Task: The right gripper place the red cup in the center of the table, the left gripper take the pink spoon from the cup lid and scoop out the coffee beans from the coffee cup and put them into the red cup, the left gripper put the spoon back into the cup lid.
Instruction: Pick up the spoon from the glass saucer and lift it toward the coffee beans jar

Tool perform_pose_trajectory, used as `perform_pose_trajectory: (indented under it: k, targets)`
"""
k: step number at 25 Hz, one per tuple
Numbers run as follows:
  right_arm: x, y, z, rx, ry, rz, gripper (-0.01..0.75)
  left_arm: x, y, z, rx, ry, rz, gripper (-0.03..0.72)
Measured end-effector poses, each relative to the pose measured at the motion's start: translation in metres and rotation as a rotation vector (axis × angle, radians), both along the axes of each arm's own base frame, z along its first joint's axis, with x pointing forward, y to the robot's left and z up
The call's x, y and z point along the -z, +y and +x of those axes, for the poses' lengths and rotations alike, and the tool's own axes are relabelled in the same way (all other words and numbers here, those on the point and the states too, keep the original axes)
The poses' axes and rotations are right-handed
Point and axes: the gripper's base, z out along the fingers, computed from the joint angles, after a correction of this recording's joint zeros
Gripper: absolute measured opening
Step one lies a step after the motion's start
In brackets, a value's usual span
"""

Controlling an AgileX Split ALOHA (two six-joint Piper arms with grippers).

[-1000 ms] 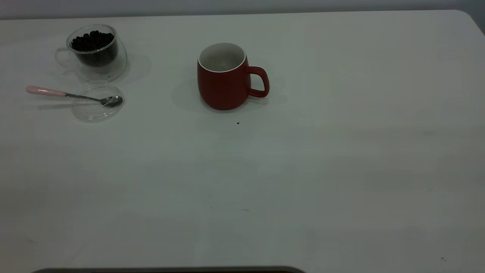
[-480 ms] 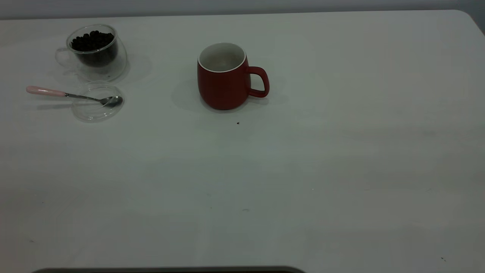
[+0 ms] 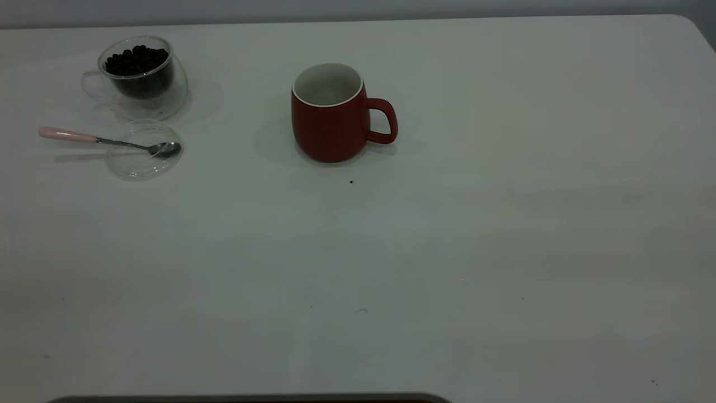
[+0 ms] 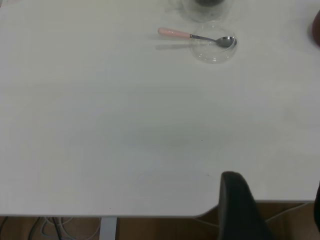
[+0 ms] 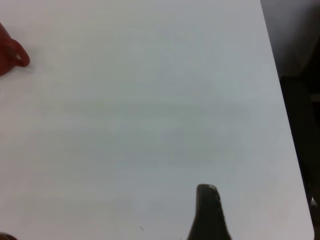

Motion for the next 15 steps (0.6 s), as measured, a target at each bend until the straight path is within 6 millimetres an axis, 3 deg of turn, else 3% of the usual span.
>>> perform_pose_trajectory:
  k: [10,15]
  targets:
    - [0.000,0.000,0.000,0.000,0.000,0.000,0.591,0.000,-0.001,0.000,0.000,-0.003,-0.016,0.426]
    - [0.000,0.000,0.000,0.000,0.000,0.000,0.591,-0.030,0.003,0.012,-0.002,-0.045,0.036,0.475]
